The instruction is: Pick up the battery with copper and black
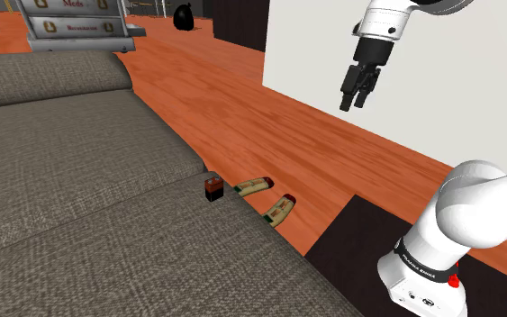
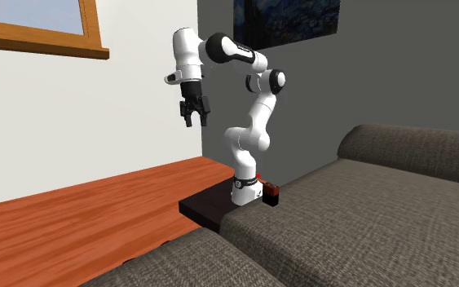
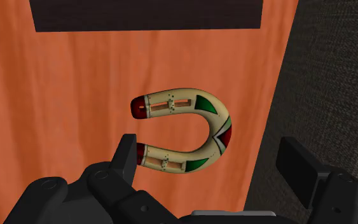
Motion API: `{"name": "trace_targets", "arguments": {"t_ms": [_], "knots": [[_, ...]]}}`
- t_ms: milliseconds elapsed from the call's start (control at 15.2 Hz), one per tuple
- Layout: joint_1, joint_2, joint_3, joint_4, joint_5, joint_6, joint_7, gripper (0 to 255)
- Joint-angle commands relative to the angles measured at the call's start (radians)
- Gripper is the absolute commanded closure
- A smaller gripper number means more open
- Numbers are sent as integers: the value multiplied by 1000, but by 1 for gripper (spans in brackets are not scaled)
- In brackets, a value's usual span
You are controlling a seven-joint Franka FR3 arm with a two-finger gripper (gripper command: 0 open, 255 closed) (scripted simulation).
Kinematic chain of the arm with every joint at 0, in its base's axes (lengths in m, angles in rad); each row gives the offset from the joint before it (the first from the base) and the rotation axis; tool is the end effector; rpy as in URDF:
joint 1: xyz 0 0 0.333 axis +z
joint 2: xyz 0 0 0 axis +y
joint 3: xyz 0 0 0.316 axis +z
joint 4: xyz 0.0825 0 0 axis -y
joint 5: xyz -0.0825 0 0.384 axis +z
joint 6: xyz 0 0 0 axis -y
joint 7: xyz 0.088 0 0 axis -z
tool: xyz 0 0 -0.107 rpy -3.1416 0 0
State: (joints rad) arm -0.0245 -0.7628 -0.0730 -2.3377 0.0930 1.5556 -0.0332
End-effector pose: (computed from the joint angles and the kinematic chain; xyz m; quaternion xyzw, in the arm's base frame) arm 0.3107 -0.0270 0.5909 -0.9971 0.0215 0.0063 0.0721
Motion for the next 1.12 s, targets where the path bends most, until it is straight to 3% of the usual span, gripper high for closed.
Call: {"name": "trace_targets", "arguments": {"t_ms": [0,528,1056], "knots": [[0,0,0,0,0,0,0,0],[58,65,192,5,98,98,203,0],[95,216,382,90,145,203,406,0]]}}
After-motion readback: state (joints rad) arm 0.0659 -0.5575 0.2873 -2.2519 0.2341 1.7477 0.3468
